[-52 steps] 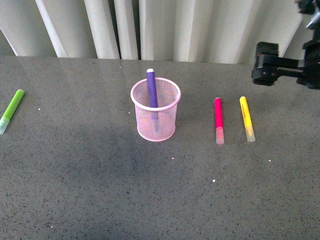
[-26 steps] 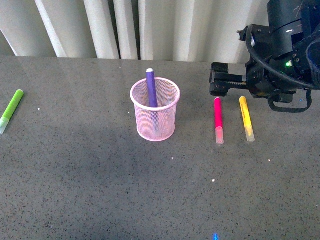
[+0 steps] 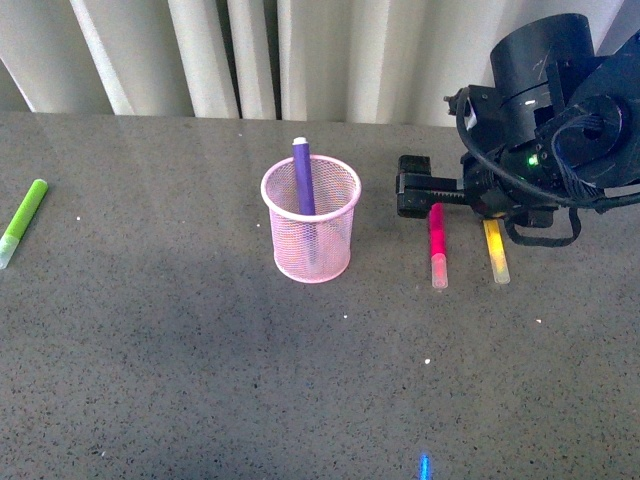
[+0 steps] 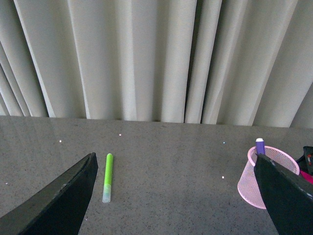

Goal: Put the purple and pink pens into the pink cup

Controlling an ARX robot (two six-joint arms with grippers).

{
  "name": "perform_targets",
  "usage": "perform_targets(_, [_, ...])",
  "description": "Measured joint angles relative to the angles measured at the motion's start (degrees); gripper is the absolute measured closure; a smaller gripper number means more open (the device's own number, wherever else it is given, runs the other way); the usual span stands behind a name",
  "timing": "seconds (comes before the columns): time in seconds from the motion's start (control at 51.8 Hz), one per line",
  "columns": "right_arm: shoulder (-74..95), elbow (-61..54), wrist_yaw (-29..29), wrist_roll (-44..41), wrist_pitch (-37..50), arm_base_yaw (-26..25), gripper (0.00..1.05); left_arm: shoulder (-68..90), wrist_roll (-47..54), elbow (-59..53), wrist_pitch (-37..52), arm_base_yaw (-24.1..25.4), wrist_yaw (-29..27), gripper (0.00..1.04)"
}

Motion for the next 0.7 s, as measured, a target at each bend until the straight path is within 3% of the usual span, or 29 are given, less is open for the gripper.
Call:
perform_targets(0.483, [3.1,2.7,-0.7,0.9,-0.1,0.5,0.08,0.0,0.0,0.0,0.0,0.0,0.0,0.07])
perform_targets(0.618, [3.5,3.3,-0.9,0.9,-0.3,0.7,0.24,0.0,0.0,0.0,0.0,0.0,0.0,0.07])
perform_targets(0.695, [3.7,3.6,-1.2,1.0,-0.6,1.0,0.4,0.0,0.0,0.0,0.0,0.0,0.0,0.07])
